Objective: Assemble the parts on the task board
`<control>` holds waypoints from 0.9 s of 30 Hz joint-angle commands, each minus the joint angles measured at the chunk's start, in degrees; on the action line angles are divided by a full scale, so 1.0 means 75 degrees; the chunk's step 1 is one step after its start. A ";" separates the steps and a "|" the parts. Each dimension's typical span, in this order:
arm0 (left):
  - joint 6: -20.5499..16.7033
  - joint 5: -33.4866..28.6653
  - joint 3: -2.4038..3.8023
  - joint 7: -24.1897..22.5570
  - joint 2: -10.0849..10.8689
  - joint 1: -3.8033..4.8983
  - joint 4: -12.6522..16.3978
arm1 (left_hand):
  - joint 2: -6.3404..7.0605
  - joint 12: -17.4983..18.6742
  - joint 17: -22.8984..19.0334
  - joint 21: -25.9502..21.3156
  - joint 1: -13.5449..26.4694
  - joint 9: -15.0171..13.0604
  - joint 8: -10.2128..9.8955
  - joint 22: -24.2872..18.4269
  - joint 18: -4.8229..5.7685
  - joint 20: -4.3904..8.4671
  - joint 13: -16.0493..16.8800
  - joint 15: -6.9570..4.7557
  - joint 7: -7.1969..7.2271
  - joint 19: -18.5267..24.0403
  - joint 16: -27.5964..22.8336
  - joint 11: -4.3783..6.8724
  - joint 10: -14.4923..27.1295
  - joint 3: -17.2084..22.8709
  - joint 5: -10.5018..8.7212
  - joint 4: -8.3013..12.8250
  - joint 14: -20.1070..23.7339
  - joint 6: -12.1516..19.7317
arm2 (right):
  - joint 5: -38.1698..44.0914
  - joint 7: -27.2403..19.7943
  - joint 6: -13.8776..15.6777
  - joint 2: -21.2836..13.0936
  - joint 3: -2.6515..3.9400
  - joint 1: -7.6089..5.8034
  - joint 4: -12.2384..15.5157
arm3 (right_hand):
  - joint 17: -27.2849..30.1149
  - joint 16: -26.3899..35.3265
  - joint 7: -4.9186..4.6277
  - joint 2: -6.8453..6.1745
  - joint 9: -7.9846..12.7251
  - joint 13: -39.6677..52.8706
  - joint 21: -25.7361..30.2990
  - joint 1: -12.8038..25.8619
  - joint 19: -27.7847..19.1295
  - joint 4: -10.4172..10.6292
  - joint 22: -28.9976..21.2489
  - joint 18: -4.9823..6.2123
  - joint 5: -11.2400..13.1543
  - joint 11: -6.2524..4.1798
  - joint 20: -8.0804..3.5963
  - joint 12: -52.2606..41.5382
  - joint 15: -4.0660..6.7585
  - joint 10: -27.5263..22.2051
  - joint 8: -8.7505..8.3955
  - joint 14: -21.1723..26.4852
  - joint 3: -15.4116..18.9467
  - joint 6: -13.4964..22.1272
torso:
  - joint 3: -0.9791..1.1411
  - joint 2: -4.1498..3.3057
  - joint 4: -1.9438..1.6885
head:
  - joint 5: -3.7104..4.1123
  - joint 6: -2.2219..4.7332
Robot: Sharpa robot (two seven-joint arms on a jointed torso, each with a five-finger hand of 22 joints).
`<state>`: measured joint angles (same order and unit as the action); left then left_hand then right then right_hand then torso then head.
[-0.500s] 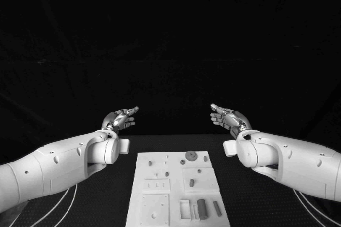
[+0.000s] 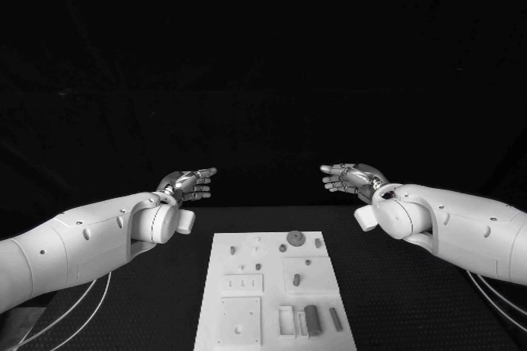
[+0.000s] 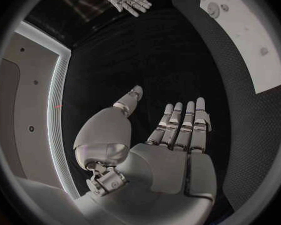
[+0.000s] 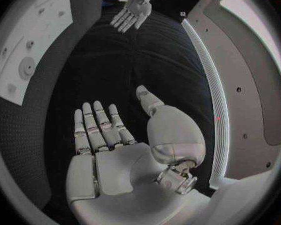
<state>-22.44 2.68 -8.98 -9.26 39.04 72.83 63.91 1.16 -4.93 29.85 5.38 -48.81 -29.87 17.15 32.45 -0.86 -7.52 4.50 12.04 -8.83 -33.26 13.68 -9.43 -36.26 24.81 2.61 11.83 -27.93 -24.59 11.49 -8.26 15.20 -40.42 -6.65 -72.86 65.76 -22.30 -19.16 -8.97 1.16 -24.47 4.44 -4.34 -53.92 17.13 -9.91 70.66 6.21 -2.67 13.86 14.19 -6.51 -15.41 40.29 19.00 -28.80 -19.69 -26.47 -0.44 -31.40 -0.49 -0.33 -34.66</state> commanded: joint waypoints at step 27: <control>0.1721 0.0524 0.0005 -0.0221 0.0883 0.0004 0.1855 | -0.0063 -0.0935 0.0808 0.1050 -0.0764 0.0156 0.0578 0.0481 -0.0348 0.0741 0.0390 -0.0656 -0.0342 -0.2379 0.1385 0.0021 -0.2892 0.0442 0.0035 0.0519 -0.3277 -0.2443 | 0.9530 0.0949 -0.1416 0.0936 0.0045 0.0037 -0.0707 | -0.2025 -0.2845 -0.0465 -0.0775 -0.0246 0.0860 -0.1572 -0.1371 0.5649 -0.0658 0.0005 0.1172 -0.0030 -0.0961 -0.0860 -0.1178 0.1989 0.3120 0.0447 -0.4946 -0.1178 -0.1843 | -0.0021 -0.0600 -0.0358 | 0.0019 -0.0167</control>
<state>-11.49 5.96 -9.00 -10.64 45.37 72.79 77.10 0.25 -12.17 35.86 13.13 -54.74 -28.75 21.61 36.00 -3.54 -2.13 7.41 7.17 -11.14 -50.73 24.42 -9.31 -57.55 28.52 2.61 15.71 -52.02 -42.79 71.41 -4.62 9.25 -33.65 -6.33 -72.61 60.62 -36.90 -39.79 -10.72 -4.67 -26.38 10.63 -15.76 -64.79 58.61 -15.27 70.58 14.27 -2.66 6.78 8.12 -15.11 -0.78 63.14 22.61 -65.30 -28.57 -40.30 -0.52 -34.87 -2.68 0.47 -35.88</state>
